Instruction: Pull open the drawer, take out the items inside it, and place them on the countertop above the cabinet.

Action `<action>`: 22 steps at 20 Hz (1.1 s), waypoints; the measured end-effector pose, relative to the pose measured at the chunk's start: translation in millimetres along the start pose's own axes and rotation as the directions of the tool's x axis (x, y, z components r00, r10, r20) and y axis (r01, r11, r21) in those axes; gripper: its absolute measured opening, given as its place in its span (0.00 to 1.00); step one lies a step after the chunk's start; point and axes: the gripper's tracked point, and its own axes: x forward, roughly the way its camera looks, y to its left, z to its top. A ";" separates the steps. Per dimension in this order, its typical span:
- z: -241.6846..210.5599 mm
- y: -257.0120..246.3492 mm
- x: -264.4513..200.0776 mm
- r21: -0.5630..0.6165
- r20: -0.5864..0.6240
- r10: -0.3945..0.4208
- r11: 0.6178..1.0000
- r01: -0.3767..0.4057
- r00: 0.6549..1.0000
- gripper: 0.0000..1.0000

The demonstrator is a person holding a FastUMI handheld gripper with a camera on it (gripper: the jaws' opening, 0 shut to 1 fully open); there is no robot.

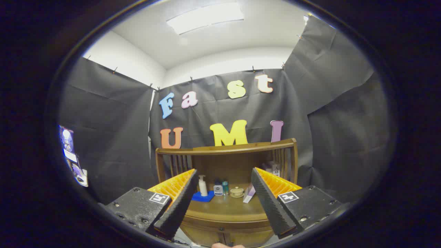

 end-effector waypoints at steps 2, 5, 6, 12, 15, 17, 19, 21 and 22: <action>-8.5 5.8 4.8 -0.001 -0.012 0.004 1.000 -0.004 1.000 0.99; -18.3 12.8 8.6 -0.023 -0.031 0.001 1.000 -0.002 1.000 0.99; -20.1 15.6 10.4 -0.026 -0.035 0.004 1.000 -0.005 0.999 0.99; -16.5 19.7 12.6 -0.043 -0.019 0.012 0.999 -0.013 1.000 0.99; -17.9 19.0 12.9 -0.046 -0.022 0.014 0.999 -0.015 1.000 0.99; -19.9 18.2 12.8 -0.035 -0.022 0.013 0.999 -0.014 1.000 0.99; -20.2 16.8 13.8 -0.030 -0.017 0.004 1.000 -0.005 1.000 0.99; -21.7 15.5 16.2 -0.037 -0.006 -0.003 0.999 0.003 1.000 0.99; -22.5 15.2 16.9 -0.042 0.000 -0.002 0.999 0.002 1.000 0.99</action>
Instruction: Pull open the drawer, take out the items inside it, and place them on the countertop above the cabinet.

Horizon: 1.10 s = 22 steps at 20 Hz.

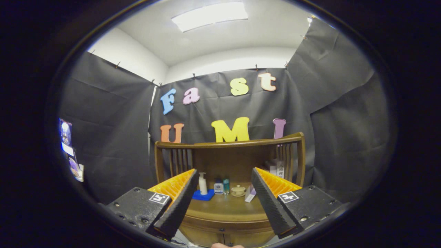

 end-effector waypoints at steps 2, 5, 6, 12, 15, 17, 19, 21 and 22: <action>-6.8 3.5 3.1 -0.006 0.001 0.005 1.000 -0.005 1.000 0.99; -28.6 8.0 9.2 0.001 -0.019 0.015 1.000 -0.015 1.000 0.99; -36.2 8.2 10.5 0.008 -0.022 0.020 1.000 -0.020 1.000 0.99; -110.4 7.8 31.7 -0.014 -0.089 0.005 1.000 -0.006 0.996 0.99; -152.5 7.9 41.1 -0.049 -0.115 -0.015 0.999 0.010 0.993 0.99; -185.2 9.4 46.9 -0.069 -0.147 -0.023 0.998 0.013 0.989 0.99; -218.9 12.8 51.2 -0.073 -0.189 -0.026 0.997 0.012 0.982 0.99; -249.7 13.4 54.8 -0.065 -0.231 -0.032 0.998 0.018 0.973 0.99; -265.2 12.1 56.8 -0.064 -0.250 -0.038 0.998 0.022 0.968 0.97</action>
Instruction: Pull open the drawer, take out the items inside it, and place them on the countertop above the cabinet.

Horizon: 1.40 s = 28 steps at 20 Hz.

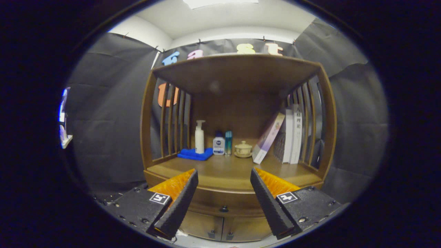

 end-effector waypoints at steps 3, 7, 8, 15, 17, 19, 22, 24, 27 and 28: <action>-41.0 -2.7 17.3 0.007 -0.065 -0.023 1.000 0.024 0.998 0.94; -89.0 -5.1 37.3 0.013 -0.149 -0.043 0.999 0.046 0.988 0.83; -99.1 -6.7 43.4 0.012 -0.169 -0.048 0.999 0.050 0.984 0.77; -140.9 -13.3 68.8 0.004 -0.252 -0.105 0.994 0.109 0.962 0.58; -142.4 -13.1 70.2 0.005 -0.251 -0.114 0.993 0.119 0.961 0.54; -143.2 -8.1 71.8 -0.004 -0.246 -0.113 0.993 0.115 0.963 0.46; -144.0 -11.2 74.7 -0.020 -0.238 -0.145 0.989 0.144 0.960 0.31; -144.9 -9.5 74.9 0.020 -0.253 -0.135 0.989 0.145 0.958 0.27; -146.9 -9.9 74.5 0.029 -0.284 -0.127 0.990 0.141 0.950 0.23; -146.5 -10.1 73.3 0.023 -0.285 -0.130 0.990 0.142 0.950 0.22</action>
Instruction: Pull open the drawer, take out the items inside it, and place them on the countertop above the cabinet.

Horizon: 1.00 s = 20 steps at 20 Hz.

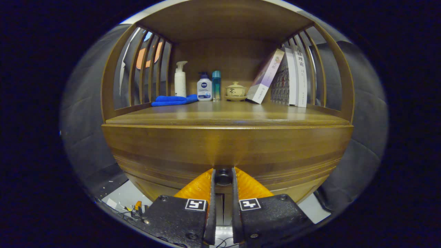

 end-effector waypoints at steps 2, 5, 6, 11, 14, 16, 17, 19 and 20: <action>-2.0 -2.4 -3.2 -0.013 0.003 -0.012 1.000 0.012 1.000 0.22; -9.9 -0.1 -23.5 -0.024 0.007 -0.023 0.999 0.023 1.000 0.22; -12.2 0.9 -30.4 -0.024 0.003 -0.015 1.000 0.015 1.000 0.22; -21.6 -3.1 -53.6 -0.050 0.003 0.000 0.999 0.000 1.000 0.22; -28.0 -1.0 -71.8 -0.045 -0.008 0.016 0.999 -0.016 1.000 0.22; -31.7 -2.4 -81.6 -0.050 -0.016 0.023 0.998 -0.024 1.000 0.22; -34.0 -3.5 -86.9 -0.056 -0.019 0.024 0.998 -0.025 1.000 0.22; -38.6 -3.0 -97.9 -0.057 -0.023 0.028 0.998 -0.030 0.999 0.22; -40.7 -2.9 -103.4 -0.052 -0.026 0.032 0.998 -0.034 0.999 0.22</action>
